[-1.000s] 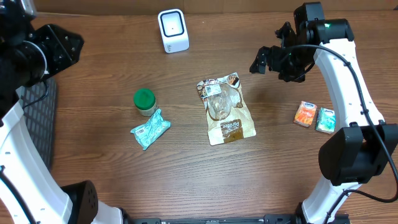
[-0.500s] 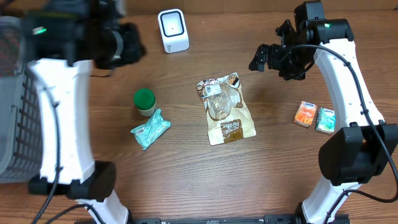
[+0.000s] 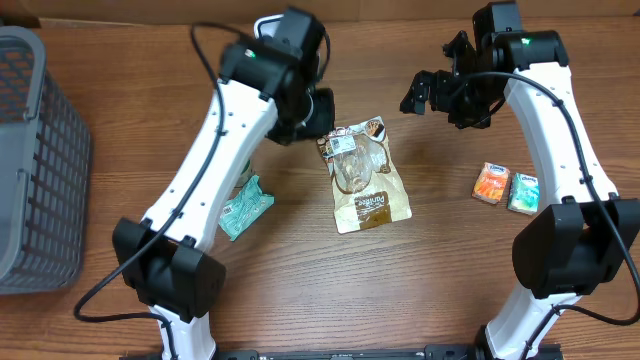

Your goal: Scan the item barcode

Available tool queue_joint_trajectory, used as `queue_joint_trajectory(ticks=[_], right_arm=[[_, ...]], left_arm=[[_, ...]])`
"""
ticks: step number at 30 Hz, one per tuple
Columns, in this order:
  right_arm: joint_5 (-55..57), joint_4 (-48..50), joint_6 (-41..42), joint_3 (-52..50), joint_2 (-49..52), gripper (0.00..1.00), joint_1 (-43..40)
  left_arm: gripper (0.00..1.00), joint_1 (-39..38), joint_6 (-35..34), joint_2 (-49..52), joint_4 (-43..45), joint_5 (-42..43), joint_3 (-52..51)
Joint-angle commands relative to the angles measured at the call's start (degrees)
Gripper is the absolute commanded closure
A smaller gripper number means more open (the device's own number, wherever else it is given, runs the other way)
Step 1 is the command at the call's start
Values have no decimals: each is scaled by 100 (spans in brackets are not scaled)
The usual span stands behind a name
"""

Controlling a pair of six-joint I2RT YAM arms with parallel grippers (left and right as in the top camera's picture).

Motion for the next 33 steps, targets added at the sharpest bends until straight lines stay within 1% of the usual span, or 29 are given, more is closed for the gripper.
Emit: queue_joint_trajectory(ticks=[1,4,7,10,13,17,23,28,31,33], right_arm=[[9,72,-2,-140,57,3,2],[-15,116,-2,-173,122,4,2],[-13,83,-2,-173,184,7,2],[-13,72,-2,-173,212,13,0],[-13,90,-2,-173,212,18,0],[-13,92,-2,-173,216,18,2],[-15,133,-2,-173,249,18,24],[-15,173,0,-225,291,18,28],[-15,225,0,-319,293,18,28],[-15,258,0,-398,291,18,28]], left_arm=[[96,24,-636,42,420,136,-748],[96,24,-809,42,1296,706,-1556],[96,24,-1091,42,2218,1097,-2319],[96,24,-1222,42,3235,1593,-3027],[96,22,-1316,42,3967,1790,-3563],[96,20,-1327,42,4524,1718,-4087],[96,-13,-1327,61,5246,1690,-4540],[96,-175,-1298,61,5396,1384,-4557],[96,-291,-1150,61,5493,1200,-4557],[96,-367,-1154,61,5460,933,-4557]])
